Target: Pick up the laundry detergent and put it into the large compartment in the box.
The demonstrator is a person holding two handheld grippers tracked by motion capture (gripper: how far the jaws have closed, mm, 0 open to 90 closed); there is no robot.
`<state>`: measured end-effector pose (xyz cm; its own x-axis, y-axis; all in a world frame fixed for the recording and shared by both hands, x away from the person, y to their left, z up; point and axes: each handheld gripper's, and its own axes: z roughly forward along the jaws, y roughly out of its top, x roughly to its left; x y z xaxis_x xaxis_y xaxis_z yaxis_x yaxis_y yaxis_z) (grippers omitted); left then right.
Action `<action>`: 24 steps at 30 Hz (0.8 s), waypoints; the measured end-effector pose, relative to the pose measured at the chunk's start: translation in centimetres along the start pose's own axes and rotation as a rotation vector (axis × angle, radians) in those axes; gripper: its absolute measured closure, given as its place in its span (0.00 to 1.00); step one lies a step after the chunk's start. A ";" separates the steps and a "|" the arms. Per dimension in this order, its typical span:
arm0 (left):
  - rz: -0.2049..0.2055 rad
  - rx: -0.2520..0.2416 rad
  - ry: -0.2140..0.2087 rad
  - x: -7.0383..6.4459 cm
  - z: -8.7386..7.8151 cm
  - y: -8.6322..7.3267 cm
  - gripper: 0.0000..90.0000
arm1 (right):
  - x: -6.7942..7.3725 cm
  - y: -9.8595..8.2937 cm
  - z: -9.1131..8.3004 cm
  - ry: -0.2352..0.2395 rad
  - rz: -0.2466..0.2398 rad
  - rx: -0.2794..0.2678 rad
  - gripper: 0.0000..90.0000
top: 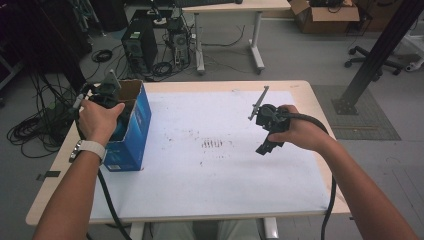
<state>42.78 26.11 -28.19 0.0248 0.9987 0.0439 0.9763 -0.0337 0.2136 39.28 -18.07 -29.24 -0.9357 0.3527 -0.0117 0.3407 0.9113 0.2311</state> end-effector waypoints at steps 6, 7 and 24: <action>0.000 0.001 -0.005 0.0 0.1 0.1 0.41 | 0.0 0.0 0.0 0.001 0.001 0.001 0.10; -0.001 0.000 -0.009 0.1 0.0 0.1 0.40 | 0.0 0.0 0.0 0.001 0.000 0.000 0.10; 0.005 -0.015 -0.015 0.2 -1.0 0.1 0.33 | 0.3 0.1 0.0 0.001 -0.004 0.002 0.10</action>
<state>42.67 26.27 -27.21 0.0328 0.9990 0.0306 0.9730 -0.0389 0.2276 39.04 -17.88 -29.20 -0.9370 0.3492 -0.0119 0.3373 0.9130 0.2293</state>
